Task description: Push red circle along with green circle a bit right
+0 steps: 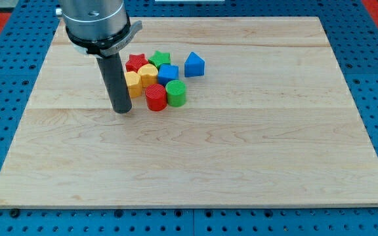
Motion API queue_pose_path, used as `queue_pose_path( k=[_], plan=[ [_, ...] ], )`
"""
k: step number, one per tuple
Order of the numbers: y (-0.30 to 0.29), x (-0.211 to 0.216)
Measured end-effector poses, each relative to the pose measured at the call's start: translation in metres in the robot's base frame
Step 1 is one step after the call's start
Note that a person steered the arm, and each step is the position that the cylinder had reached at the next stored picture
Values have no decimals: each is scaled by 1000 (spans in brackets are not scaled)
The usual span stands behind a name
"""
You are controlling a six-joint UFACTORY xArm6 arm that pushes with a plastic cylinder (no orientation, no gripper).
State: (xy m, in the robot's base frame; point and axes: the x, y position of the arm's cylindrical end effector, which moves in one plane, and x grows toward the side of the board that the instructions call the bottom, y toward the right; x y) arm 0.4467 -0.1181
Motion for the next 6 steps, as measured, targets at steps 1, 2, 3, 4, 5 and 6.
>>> queue_pose_path(
  k=[1, 2, 3, 4, 5, 6],
  plan=[
    [5, 0],
    [14, 0],
    [21, 0],
    [23, 0],
    [22, 0],
    [0, -1]
  ],
)
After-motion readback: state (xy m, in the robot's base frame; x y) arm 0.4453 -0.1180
